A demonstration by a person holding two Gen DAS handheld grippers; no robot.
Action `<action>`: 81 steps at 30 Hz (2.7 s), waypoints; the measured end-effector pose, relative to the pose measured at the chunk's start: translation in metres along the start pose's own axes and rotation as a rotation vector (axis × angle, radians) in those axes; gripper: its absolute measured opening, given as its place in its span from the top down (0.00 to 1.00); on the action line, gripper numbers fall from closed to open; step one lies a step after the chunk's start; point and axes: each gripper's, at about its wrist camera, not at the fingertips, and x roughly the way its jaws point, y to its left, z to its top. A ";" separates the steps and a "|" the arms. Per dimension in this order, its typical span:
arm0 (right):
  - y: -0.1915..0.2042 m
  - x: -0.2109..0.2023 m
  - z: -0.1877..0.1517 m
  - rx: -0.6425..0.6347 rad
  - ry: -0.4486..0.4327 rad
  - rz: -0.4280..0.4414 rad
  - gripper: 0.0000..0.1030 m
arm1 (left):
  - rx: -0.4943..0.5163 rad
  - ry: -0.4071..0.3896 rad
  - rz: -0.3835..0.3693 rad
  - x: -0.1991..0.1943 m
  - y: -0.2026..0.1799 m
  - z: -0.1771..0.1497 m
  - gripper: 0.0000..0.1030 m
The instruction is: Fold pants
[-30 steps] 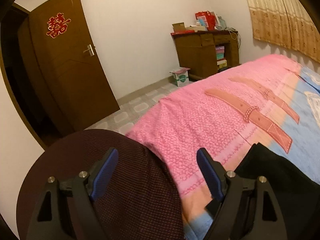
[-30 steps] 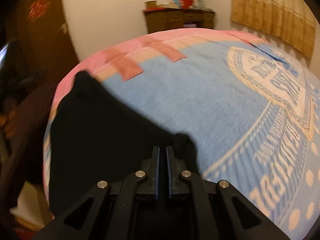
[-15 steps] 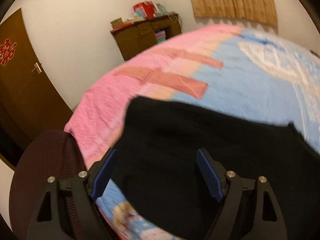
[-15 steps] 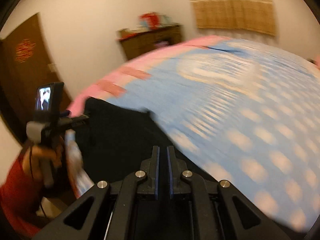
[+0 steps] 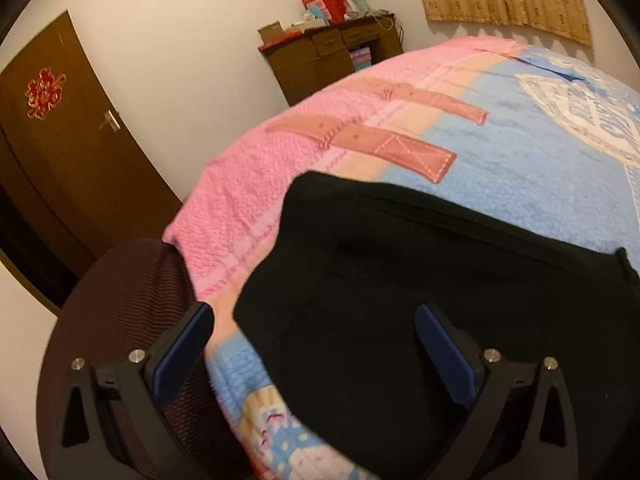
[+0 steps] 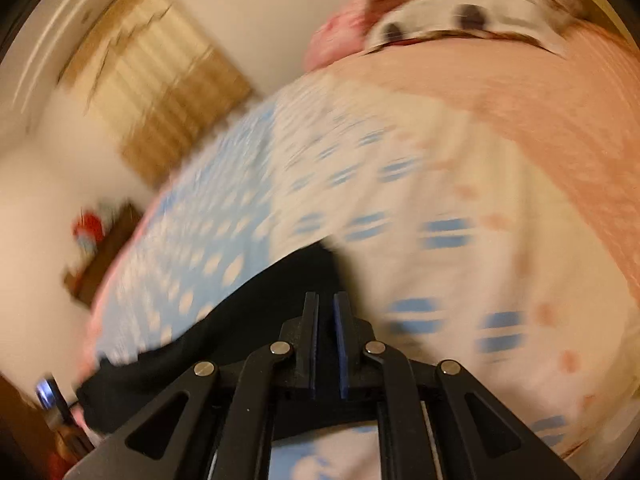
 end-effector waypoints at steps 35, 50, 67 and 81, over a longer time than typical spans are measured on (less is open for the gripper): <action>-0.014 0.021 -0.008 -0.218 0.129 0.093 0.82 | 0.081 0.014 0.028 -0.022 -0.042 -0.025 0.00; 0.019 0.033 -0.011 -0.341 0.157 0.100 0.71 | 0.072 0.016 0.018 -0.020 -0.041 -0.025 0.00; 0.029 0.030 -0.023 -0.551 0.075 -0.241 0.99 | 0.092 0.008 0.043 -0.020 -0.041 -0.017 0.00; -0.003 0.019 -0.005 -0.362 0.069 -0.093 0.94 | 0.097 -0.007 0.039 -0.011 -0.038 -0.018 0.00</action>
